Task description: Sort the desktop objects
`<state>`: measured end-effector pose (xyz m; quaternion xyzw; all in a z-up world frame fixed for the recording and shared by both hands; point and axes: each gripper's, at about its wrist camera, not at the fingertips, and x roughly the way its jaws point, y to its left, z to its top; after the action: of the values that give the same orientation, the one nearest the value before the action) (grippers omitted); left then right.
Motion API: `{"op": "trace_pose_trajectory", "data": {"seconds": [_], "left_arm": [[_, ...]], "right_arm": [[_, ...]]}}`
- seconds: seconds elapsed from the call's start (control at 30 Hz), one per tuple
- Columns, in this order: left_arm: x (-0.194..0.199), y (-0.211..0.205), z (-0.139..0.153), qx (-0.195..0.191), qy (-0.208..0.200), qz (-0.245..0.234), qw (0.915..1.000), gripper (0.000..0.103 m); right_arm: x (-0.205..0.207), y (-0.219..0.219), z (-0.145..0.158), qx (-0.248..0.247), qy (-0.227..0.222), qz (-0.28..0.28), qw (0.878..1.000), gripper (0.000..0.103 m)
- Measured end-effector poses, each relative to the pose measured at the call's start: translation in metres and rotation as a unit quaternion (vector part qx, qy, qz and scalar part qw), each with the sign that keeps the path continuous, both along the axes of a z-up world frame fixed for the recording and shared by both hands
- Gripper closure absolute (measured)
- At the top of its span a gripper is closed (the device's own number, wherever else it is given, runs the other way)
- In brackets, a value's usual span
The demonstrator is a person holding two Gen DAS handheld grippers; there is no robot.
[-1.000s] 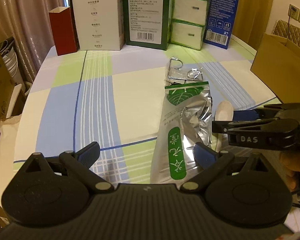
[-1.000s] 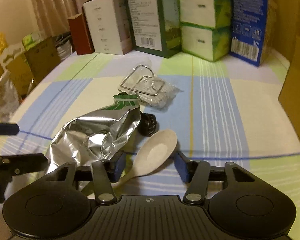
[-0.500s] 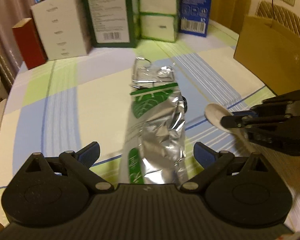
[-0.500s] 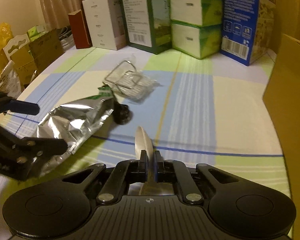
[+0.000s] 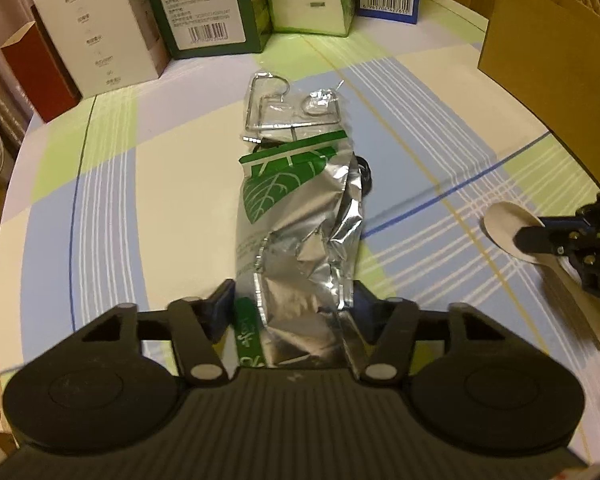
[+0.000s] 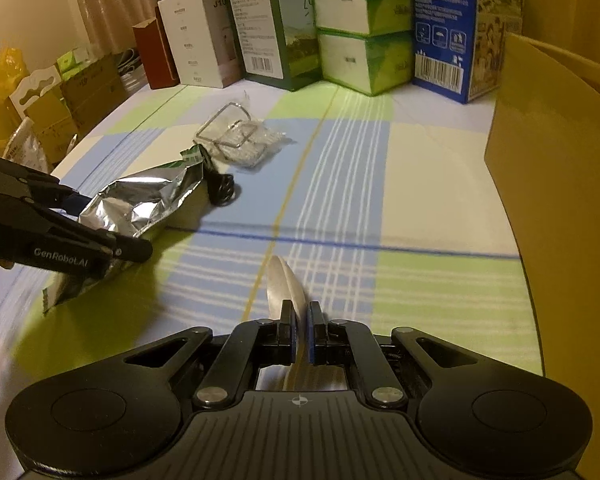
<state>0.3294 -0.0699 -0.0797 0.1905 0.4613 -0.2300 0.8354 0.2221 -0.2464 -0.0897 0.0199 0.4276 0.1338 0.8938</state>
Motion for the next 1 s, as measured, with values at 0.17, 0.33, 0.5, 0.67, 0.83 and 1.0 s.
{"op": "trace_pose_trajectory", "data": {"seconds": [0.17,0.33,0.5,0.67,0.83,1.0], "left_arm": [[-0.046,0.003,0.002,-0.001,0.017,0.026,0.9995,0.053],[-0.113,0.005,0.006,-0.021,0.034,0.052,0.9978,0.053],[-0.167,0.006,0.006,-0.032,0.021,0.067,0.997,0.052],[-0.183,0.004,0.006,-0.036,0.005,0.081,0.996,0.041],[-0.187,0.003,0.015,-0.042,-0.006,0.074,0.9964,0.038],[-0.184,0.011,0.022,-0.058,-0.005,0.082,0.9949,0.031]], "right_arm": [[-0.032,-0.013,0.007,0.035,0.033,-0.007,0.999,0.101],[-0.08,-0.032,0.015,0.06,0.06,-0.018,0.996,0.101],[-0.111,-0.057,0.012,0.102,0.078,-0.049,0.99,0.101],[-0.135,-0.053,0.018,0.043,0.036,-0.035,0.998,0.077],[-0.155,-0.044,0.02,0.009,-0.009,-0.025,1.0,0.048],[-0.159,-0.026,0.013,-0.024,-0.045,-0.006,0.999,0.04]]}}
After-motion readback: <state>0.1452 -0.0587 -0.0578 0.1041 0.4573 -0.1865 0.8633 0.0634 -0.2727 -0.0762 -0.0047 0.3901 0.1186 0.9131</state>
